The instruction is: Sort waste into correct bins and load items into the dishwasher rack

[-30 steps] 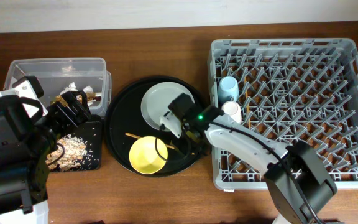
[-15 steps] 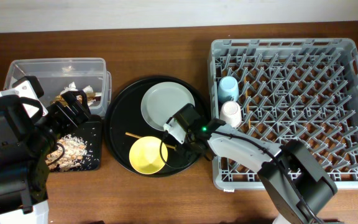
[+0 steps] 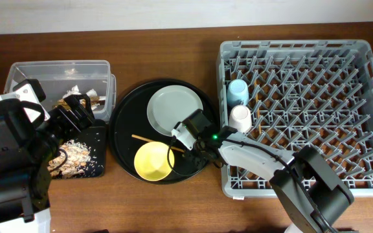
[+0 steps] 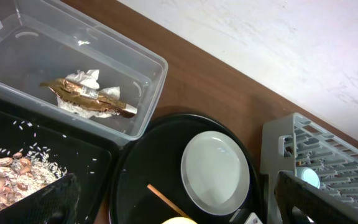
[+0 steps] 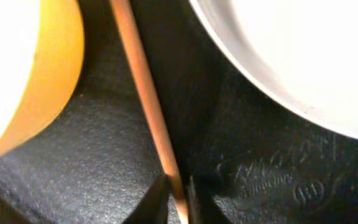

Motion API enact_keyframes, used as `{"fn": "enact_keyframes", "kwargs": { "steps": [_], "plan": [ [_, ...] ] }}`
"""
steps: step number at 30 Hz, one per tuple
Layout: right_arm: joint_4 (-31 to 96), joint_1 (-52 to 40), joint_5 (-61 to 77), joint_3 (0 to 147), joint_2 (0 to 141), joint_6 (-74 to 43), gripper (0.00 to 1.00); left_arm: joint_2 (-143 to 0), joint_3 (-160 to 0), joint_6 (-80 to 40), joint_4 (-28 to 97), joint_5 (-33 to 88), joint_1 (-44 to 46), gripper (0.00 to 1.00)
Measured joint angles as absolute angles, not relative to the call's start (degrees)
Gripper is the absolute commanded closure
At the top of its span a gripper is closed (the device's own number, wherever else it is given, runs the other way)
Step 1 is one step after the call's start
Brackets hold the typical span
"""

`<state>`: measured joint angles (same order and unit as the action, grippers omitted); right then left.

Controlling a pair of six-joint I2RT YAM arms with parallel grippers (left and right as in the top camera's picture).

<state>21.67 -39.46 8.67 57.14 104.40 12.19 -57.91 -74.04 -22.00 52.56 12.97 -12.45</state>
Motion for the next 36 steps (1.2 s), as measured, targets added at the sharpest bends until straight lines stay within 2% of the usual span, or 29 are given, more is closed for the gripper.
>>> {"fn": "enact_keyframes", "kwargs": {
  "steps": [5,14,24,25,28,31,34,36],
  "plan": [
    [22.0,-39.5,8.7,57.3,104.4,12.2,0.96,-57.9,-74.0,-22.0,52.6,13.0,-12.4,0.01],
    [32.8,-39.5,8.9,65.3,102.0,12.2,0.96,-57.9,-74.0,-22.0,52.5,13.0,-12.4,0.01],
    [33.2,-39.5,12.6,68.5,99.3,12.2,0.96,-57.9,-74.0,-22.0,52.6,13.0,-12.4,0.01],
    [33.3,-39.5,12.9,68.8,99.3,12.2,0.92,-57.9,-74.0,-22.0,52.6,13.0,-12.4,0.01],
    [35.5,-39.5,14.1,69.1,99.3,12.1,0.72,-57.9,-74.0,-22.0,52.6,13.0,-12.4,0.01],
    [35.8,-39.5,14.5,68.8,99.3,12.3,0.68,-57.9,-74.0,-22.0,52.6,13.0,-12.4,0.01],
    [35.6,-39.5,14.5,67.1,100.0,13.3,0.70,-57.9,-74.0,-22.0,52.6,13.0,-12.4,0.01],
    [34.3,-39.5,14.5,66.7,101.6,13.8,0.81,-57.9,-74.0,-22.0,52.6,13.0,-12.4,0.01]
  ]
}}
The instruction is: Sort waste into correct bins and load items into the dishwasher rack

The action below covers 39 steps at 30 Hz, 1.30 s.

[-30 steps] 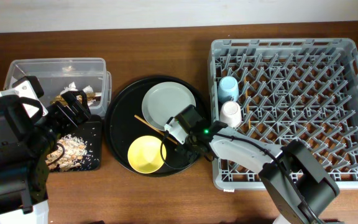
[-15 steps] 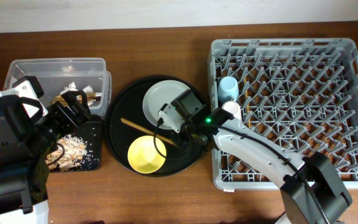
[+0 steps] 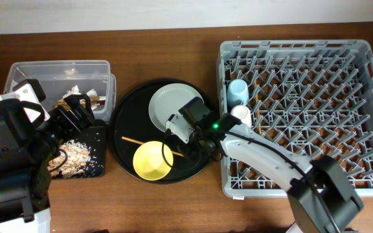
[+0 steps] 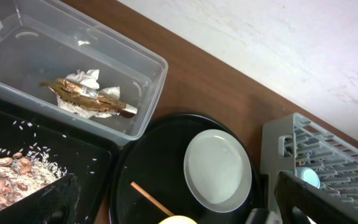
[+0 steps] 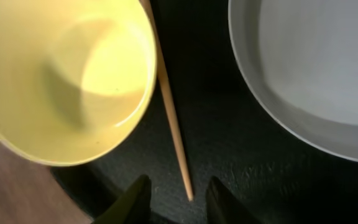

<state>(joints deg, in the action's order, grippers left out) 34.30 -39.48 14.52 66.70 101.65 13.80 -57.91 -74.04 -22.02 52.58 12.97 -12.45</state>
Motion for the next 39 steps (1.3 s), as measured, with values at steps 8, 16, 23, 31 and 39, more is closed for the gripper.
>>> {"fn": "enact_keyframes", "kwargs": {
  "steps": [8,16,23,31,39],
  "plan": [
    [31.6,-39.5,16.2,66.3,108.8,15.1,0.89,-57.9,-74.0,-22.0,52.6,13.0,-12.4,0.01],
    [31.6,-40.0,16.7,66.3,109.8,15.6,0.81,-57.9,-74.0,-22.0,52.6,13.0,-12.4,0.01],
    [31.7,-40.1,18.1,66.4,110.4,15.7,0.81,-57.9,-74.0,-22.0,52.6,13.0,-12.4,0.01],
    [31.3,-40.1,18.2,66.8,111.0,15.7,0.96,-57.9,-74.0,-22.0,52.6,13.0,-12.4,0.01],
    [37.6,-40.1,15.2,69.4,111.3,15.9,0.96,-57.9,-74.0,-22.0,52.6,13.0,-12.4,0.01]
  ]
}}
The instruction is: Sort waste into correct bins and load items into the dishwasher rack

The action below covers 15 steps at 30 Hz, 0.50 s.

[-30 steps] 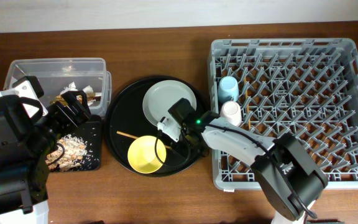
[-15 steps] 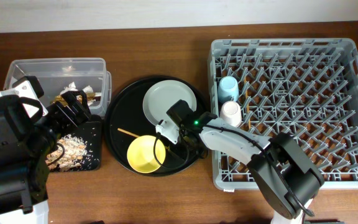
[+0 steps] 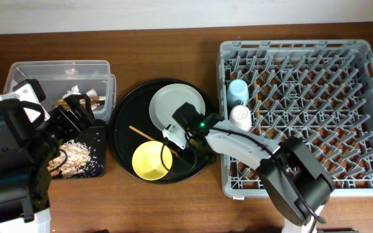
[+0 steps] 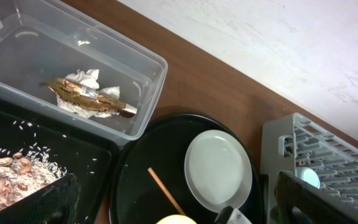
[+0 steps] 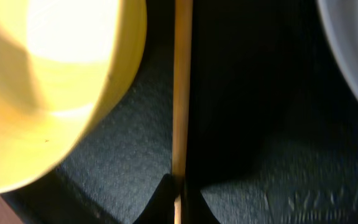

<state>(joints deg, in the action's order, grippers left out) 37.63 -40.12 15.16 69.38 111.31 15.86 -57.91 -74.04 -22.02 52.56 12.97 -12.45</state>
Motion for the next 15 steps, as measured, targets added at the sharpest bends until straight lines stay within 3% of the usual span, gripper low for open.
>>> {"fn": "enact_keyframes", "kwargs": {
  "steps": [5,7,15],
  "plan": [
    [43.5,-40.1,13.0,74.1,111.0,15.9,0.95,-57.9,-74.0,-22.0,52.6,13.0,-12.4,0.01],
    [45.1,-40.1,12.4,75.9,109.8,15.9,0.81,-57.9,-74.0,-22.0,52.6,13.0,-12.4,0.01],
    [43.0,-42.7,12.0,71.4,108.0,16.1,0.62,-57.9,-74.0,-22.0,52.6,13.0,-12.4,0.01]
  ]
}}
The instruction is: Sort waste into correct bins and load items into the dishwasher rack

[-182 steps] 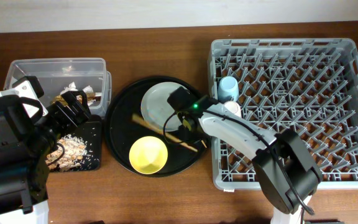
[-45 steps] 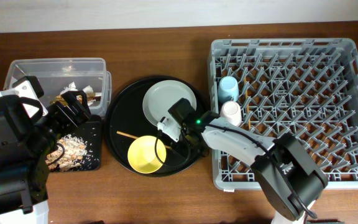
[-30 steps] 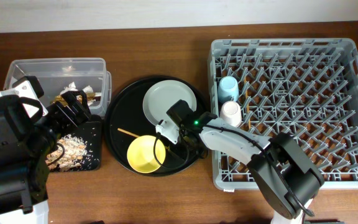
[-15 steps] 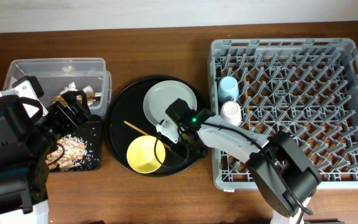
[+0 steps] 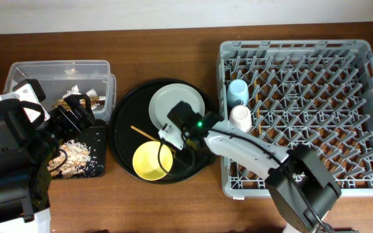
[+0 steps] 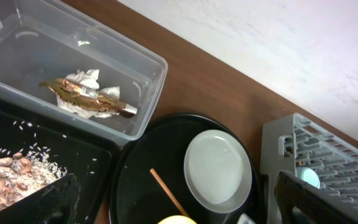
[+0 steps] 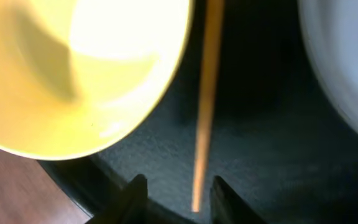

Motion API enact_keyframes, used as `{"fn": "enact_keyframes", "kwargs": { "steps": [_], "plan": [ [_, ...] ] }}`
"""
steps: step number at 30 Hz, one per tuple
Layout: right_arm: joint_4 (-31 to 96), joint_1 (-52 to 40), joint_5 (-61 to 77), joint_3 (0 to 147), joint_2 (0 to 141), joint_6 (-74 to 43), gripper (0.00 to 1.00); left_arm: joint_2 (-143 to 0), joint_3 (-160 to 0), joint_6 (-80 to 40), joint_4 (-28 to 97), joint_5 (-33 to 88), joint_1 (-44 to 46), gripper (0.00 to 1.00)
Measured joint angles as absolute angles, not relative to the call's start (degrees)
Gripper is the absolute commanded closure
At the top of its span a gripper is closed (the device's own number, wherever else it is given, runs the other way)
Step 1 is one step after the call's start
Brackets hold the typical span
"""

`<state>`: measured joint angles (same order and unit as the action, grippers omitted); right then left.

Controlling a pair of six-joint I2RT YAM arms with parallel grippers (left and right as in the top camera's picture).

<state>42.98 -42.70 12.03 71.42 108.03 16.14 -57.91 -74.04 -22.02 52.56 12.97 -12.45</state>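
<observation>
A wooden chopstick (image 5: 145, 134) lies on the round black tray (image 5: 125, 120) between the white plate (image 5: 173, 102) and the yellow bowl (image 5: 152, 161). My right gripper (image 7: 179, 198) hovers open low over the tray. The chopstick (image 7: 206, 106) has its near end between the fingers, touching neither. The bowl (image 7: 86, 68) is to their left and the plate's rim (image 7: 347, 74) to the right. My left gripper (image 6: 176, 186) hangs open high over the bins, holding nothing. The grey dish rack (image 5: 316, 136) holds a blue cup (image 5: 237, 92) and a white cup (image 5: 240, 118).
A clear bin (image 5: 24, 72) with crumpled paper and wrapper waste (image 6: 87, 97) stands at the far left. In front of it is a black bin of rice scraps (image 5: 79, 155). The rack's left wall sits close to the tray's right edge.
My right gripper was shut on the chopstick's near end and is now open and slightly higher, the stick lying loose on the tray. The left arm has not moved.
My right gripper was first shut on the chopstick's end on the tray. Then it stood open above the stick, which had shifted left. Then it was shut on the end again, with the stick turned steeper. Now it is open and the stick rests on the tray.
</observation>
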Motion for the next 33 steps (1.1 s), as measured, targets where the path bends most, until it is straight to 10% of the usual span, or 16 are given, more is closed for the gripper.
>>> {"fn": "enact_keyframes", "kwargs": {
  "steps": [8,13,27,28,30,33],
  "plan": [
    [30.3,-43.2,10.1,63.5,107.5,16.3,0.69,-57.9,-74.0,-22.0,52.6,13.0,-12.4,0.01],
    [29.0,-43.2,7.5,62.7,107.1,16.1,0.96,-57.9,-74.0,-22.0,52.6,13.0,-12.4,0.01],
    [39.2,-43.2,6.2,71.9,100.2,16.1,0.95,-57.9,-74.0,-22.0,52.6,13.0,-12.4,0.01],
    [39.5,-43.2,6.2,73.0,98.8,15.6,0.84,-57.9,-74.0,-22.0,52.6,13.0,-12.4,0.01],
    [41.4,-43.2,6.5,74.1,96.6,14.8,0.11,-57.9,-74.0,-22.0,52.6,13.0,-12.4,0.01],
    [44.7,-43.2,10.8,73.8,96.8,14.7,0.02,-57.9,-74.0,-22.0,52.7,13.0,-12.4,0.01]
  ]
}}
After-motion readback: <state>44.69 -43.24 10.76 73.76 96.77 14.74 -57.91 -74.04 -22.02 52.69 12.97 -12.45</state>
